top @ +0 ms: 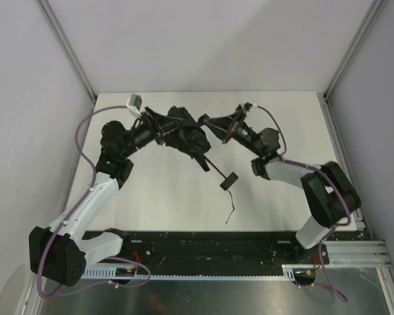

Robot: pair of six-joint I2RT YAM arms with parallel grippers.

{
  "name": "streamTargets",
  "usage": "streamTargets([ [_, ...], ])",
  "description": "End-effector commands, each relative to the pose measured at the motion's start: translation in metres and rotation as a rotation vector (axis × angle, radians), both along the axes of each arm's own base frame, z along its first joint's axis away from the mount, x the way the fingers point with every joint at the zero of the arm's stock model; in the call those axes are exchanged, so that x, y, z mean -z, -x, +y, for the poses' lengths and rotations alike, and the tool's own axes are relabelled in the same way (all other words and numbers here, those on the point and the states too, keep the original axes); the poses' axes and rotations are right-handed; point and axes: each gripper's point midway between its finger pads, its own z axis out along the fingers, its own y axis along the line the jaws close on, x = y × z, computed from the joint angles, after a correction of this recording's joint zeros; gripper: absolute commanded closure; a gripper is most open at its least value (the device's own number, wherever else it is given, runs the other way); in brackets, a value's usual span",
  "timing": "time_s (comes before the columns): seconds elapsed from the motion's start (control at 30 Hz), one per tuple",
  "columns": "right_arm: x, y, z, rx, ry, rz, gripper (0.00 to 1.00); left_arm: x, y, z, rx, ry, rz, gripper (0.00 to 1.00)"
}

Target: Put away the umbrella

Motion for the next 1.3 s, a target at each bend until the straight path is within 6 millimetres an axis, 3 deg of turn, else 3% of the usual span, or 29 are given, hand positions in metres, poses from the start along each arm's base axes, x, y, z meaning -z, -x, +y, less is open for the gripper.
streamTargets([
  [0.0, -0.02, 0.023, 0.029, -0.138, -0.064, -0.197, 1.0, 0.018, 0.03, -0.012, 0.126, 0.011, 0.099, 1.0],
  [0.1, -0.011, 0.023, 0.04, -0.167, -0.089, -0.186, 1.0, 0.015, 0.038, -0.018, 0.158, -0.003, 0.074, 1.0],
  [0.2, -0.01, 0.015, 0.032, -0.126, -0.091, -0.228, 1.0, 0.032, 0.04, -0.02, 0.165, -0.07, 0.132, 1.0],
  [0.33, -0.015, 0.002, 0.012, -0.052, -0.019, -0.332, 1.0, 0.09, 0.038, -0.012, 0.121, -0.251, 0.265, 1.0],
  [0.47, -0.029, 0.009, -0.005, -0.002, 0.005, -0.445, 1.0, 0.152, 0.037, -0.002, 0.084, -0.371, 0.397, 1.0],
  [0.57, -0.037, 0.022, -0.001, 0.001, 0.03, -0.508, 1.0, 0.186, 0.032, 0.011, 0.016, -0.444, 0.476, 1.0],
  [0.67, -0.034, 0.036, 0.011, -0.023, 0.087, -0.551, 1.0, 0.203, 0.024, 0.027, -0.078, -0.521, 0.516, 1.0],
  [0.77, -0.024, 0.054, 0.028, -0.064, 0.146, -0.599, 1.0, 0.219, 0.019, 0.042, -0.163, -0.587, 0.588, 1.0],
  [1.1, 0.009, 0.151, 0.091, -0.233, 0.287, -0.83, 1.0, 0.295, 0.023, 0.073, -0.291, -0.767, 0.86, 1.0],
  [1.27, 0.026, 0.167, 0.108, -0.283, 0.308, -0.829, 1.0, 0.319, 0.024, 0.084, -0.338, -0.843, 0.914, 1.0],
])
